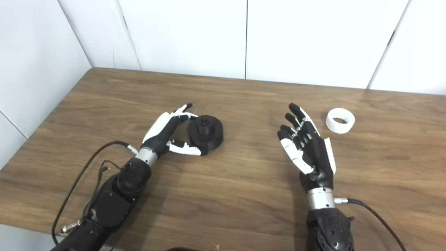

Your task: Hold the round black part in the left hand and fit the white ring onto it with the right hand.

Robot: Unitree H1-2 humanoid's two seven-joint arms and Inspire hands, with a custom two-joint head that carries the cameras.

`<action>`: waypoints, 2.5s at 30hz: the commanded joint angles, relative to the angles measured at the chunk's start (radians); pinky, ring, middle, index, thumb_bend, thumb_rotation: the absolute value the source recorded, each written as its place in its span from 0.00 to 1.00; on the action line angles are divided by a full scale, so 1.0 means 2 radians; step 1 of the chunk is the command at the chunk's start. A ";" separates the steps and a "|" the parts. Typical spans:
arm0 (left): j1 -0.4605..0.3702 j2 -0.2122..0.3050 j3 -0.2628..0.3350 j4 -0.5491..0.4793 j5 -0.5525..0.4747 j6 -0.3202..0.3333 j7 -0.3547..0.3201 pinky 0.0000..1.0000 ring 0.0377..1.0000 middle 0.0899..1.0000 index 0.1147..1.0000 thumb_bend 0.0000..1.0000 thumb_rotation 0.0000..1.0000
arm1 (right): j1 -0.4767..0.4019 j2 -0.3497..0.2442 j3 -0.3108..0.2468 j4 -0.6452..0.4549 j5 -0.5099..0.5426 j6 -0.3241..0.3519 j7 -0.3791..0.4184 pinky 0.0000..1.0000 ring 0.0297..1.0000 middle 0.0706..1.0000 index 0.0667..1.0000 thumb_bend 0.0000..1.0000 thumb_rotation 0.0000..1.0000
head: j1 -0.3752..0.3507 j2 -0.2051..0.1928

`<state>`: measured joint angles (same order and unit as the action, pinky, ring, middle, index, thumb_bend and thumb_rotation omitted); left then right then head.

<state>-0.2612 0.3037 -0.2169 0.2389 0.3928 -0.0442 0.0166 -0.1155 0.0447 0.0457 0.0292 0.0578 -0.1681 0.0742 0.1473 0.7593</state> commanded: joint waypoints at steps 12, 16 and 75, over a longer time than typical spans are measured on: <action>0.029 -0.005 -0.039 -0.020 -0.009 -0.037 -0.056 1.00 1.00 1.00 0.58 0.90 0.32 | 0.024 -0.008 -0.004 0.001 -0.001 -0.003 -0.001 0.79 0.89 0.92 0.86 0.56 0.43 | -0.011 0.004; 0.030 -0.004 -0.043 -0.020 -0.011 -0.045 -0.063 1.00 1.00 1.00 0.58 0.92 0.35 | 0.026 -0.006 -0.003 -0.002 0.001 -0.002 -0.001 0.79 0.88 0.91 0.85 0.56 0.43 | -0.017 0.006; 0.034 0.017 -0.040 -0.057 -0.022 -0.049 -0.120 1.00 1.00 1.00 0.59 0.92 0.34 | -0.004 -0.149 -0.066 -0.101 -0.138 0.088 -0.051 0.74 0.81 0.83 0.79 0.64 0.33 | -0.181 0.015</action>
<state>-0.1943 0.3261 -0.2858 0.1196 0.3515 -0.1715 -0.1733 -0.0818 -0.2471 -0.0805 -0.1371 -0.2029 0.0203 -0.0122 -0.2147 0.7870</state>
